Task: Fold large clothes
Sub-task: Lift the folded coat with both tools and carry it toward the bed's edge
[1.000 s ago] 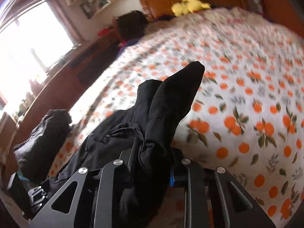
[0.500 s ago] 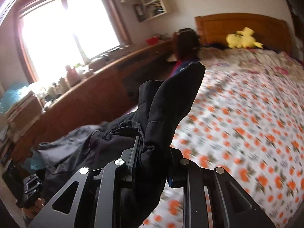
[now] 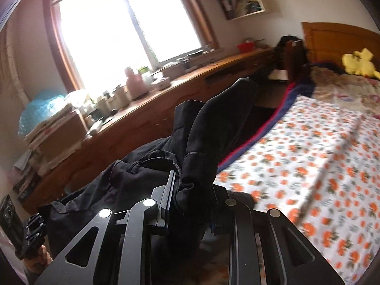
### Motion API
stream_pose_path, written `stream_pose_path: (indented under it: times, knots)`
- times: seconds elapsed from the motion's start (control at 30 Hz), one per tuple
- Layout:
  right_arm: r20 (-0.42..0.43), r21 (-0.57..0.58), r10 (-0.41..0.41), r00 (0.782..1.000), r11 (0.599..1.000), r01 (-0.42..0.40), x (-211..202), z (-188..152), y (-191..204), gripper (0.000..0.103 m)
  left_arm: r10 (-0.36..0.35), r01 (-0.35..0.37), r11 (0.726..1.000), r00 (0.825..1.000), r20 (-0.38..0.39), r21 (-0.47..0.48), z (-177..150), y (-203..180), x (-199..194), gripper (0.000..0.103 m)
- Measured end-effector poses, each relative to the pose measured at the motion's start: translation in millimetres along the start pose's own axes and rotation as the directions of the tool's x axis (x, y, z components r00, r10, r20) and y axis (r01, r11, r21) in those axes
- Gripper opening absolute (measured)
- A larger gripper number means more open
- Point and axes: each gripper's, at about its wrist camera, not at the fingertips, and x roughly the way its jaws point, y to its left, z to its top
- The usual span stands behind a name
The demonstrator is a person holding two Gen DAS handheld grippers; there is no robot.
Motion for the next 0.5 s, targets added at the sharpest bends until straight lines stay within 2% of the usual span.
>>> stream_pose_path:
  times: [0.13,0.3,0.4,0.43,0.5]
  knots:
    - [-0.068,-0.021,-0.020,0.997,1.000,0.019,38,-22,12,0.023,0.047,-0.048,0.998,0.998,-0.053,-0.032,-14,31,9,0.005]
    - [-0.151,-0.098,-0.134,0.979,0.988,0.120,83,-61,13,0.028,0.084,-0.094,0.993,0.988,-0.132,-0.067,-48,50,32,0.005]
    - [-0.162,-0.093,-0.186,0.969,0.981,0.172,86,-71,4,0.038,0.076,-0.090,0.991,0.988,-0.136,-0.098,-53,60,35,0.006]
    - [-0.157,-0.094,-0.196,0.968,0.979,0.182,85,-70,4,0.047,0.074,-0.089,0.990,0.988,-0.134,-0.107,-52,63,34,0.008]
    - [-0.120,-0.144,-0.238,0.964,0.965,0.221,74,-69,9,0.052,0.088,-0.105,0.986,0.987,-0.135,-0.128,-53,68,30,0.012]
